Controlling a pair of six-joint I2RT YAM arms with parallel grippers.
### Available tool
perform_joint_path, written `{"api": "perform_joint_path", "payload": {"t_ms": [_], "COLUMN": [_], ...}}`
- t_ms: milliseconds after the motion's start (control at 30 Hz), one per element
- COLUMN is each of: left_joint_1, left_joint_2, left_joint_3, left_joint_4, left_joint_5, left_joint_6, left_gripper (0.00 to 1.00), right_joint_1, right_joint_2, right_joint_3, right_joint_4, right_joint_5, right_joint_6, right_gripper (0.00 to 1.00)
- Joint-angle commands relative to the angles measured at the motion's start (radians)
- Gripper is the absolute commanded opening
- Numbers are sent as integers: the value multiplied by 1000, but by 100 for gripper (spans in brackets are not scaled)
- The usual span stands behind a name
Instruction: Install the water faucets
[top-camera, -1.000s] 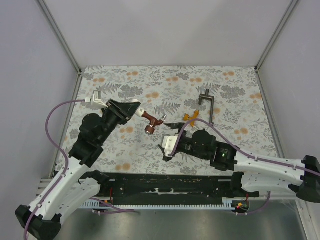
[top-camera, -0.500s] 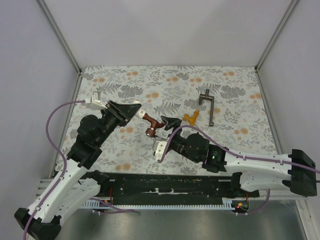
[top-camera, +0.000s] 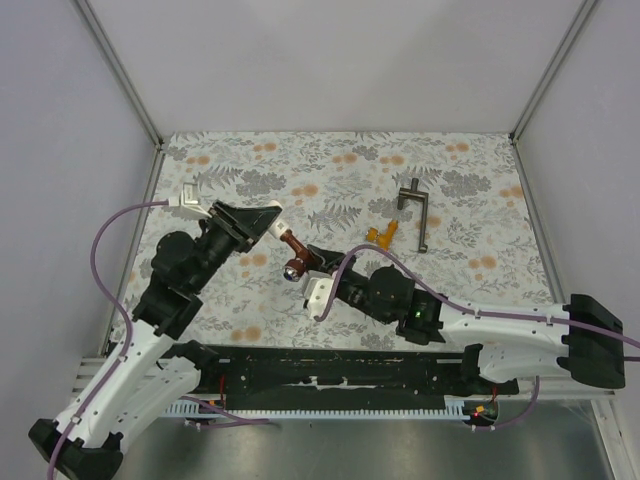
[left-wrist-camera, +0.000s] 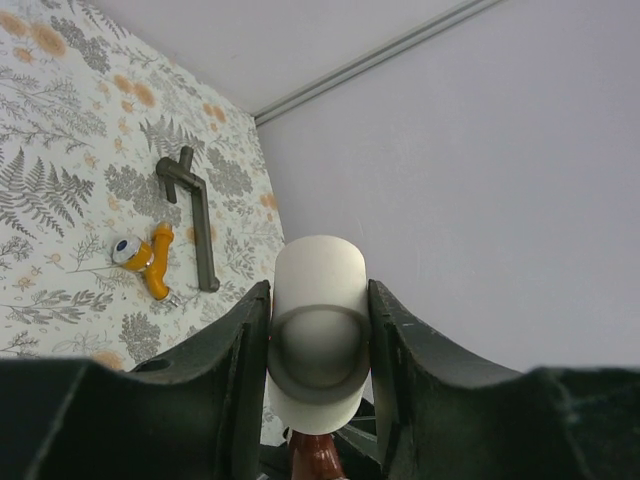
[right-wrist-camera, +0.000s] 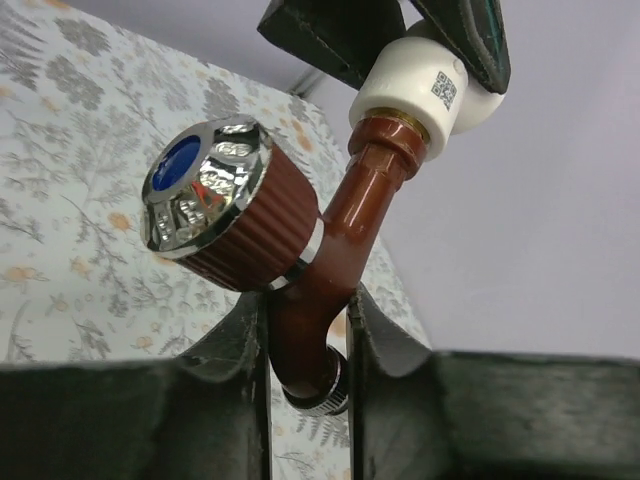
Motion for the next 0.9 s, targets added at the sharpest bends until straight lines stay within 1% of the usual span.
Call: {"api": "perform_joint_path", "payload": {"t_ms": [0,33,67,167,233,300,333,467,567,600,700,767,867], "left_joint_1": [-2,-4,-2,-4,-2,-4,-4,-2,-2,-2,-4,-2,-2], "left_joint_2": [-59,-68,-77,-94,-79,-46,-26,27,34,27,1,-12,-21], "left_joint_3": [-57,-86,-115,-230,-308,-365,-388,-430,-460,-466,-482,-482,-477], "left_joint_4": [183,212,252,465,657,851,930,1139,1260,1282,1319,1303,1271], "left_joint_5": [29,20,11,8,6,8,17,57,76,84,119,145,159], "left_joint_6": [-18,-13,-18,-44,-85,-120,-125,-113,-53,-23,71,112,133], "left_gripper": [2,2,2,2,2,2,2,2,2,2,2,2,2], "right_joint_1": [-67,-87,-113,-200,-264,-307,-327,-400,-453,-473,-522,-538,-538], "right_joint_2": [-79,-99,-117,-145,-142,-143,-142,-113,-81,-67,-16,10,18], "right_joint_3": [24,38,51,70,102,101,101,98,76,67,42,44,56], "right_joint_4": [-11,-56,-96,-158,-218,-217,-216,-206,-154,-114,-11,23,9], "right_joint_5": [-64,-111,-145,-239,-280,-308,-319,-399,-477,-516,-605,-647,-661], "right_joint_6": [273,350,417,672,856,1026,1138,1421,1631,1710,1870,1909,1882], "right_gripper": [11,4,0,0,0,0,0,0,0,0,0,0,0]}}
